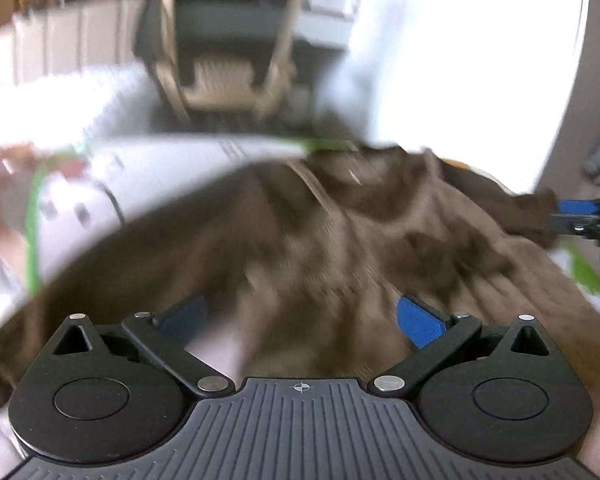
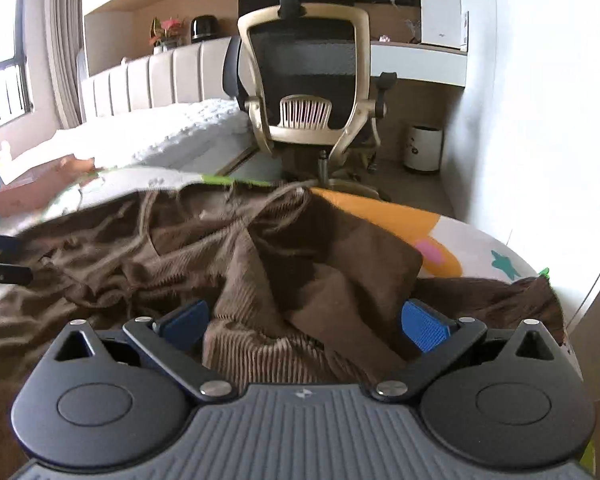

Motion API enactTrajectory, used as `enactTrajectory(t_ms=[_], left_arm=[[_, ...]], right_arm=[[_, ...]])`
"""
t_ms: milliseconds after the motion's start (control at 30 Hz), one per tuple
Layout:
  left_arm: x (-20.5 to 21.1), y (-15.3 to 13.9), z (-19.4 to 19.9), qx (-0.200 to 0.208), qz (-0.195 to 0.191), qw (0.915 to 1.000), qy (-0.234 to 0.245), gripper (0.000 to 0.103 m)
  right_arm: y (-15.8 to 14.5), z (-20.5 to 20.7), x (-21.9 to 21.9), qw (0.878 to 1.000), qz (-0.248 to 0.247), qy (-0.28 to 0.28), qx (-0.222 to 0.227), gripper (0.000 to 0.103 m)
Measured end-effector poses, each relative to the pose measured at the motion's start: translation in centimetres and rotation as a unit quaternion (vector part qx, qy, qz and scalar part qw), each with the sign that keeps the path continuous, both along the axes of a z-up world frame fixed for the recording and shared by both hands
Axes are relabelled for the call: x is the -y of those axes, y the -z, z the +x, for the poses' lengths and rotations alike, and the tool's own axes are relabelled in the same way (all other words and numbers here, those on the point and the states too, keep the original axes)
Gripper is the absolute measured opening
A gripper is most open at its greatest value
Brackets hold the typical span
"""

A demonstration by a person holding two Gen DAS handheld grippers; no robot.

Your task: Fold clothes

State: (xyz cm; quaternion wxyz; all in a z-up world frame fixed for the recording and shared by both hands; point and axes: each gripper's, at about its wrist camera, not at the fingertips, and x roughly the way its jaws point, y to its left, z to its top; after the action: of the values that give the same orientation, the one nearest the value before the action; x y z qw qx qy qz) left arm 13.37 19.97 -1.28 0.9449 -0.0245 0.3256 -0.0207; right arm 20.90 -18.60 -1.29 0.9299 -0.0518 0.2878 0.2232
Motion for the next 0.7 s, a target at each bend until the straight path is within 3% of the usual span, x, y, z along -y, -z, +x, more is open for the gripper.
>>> enactTrajectory(t_ms=[67,233,433,700], left_arm=[[0.4,0.8,0.3,-0.003,0.036,0.9993,-0.007,0.103],[1.0,3.6,-0.6,-0.049,0.017,0.9971,0.055,0.103],[1.2,4.1,-1.9,-0.045,0.019,0.9973,0.054,0.103],[0.6,4.3,-5.3,-0.05,0.009,0.9979,0.041,0.103]], right_arm=[[1.1,-0.5,0.0,1.0,0.001,0.006,0.011,0.103],[3.3,-1.2,1.0,0.998,0.065,0.014,-0.001,0.103],[3.6,-2.4,1.7,0.997,0.072,0.023,-0.02,0.103],[4.4,-5.3,3.5,0.993,0.076,0.023,-0.089,0.103]])
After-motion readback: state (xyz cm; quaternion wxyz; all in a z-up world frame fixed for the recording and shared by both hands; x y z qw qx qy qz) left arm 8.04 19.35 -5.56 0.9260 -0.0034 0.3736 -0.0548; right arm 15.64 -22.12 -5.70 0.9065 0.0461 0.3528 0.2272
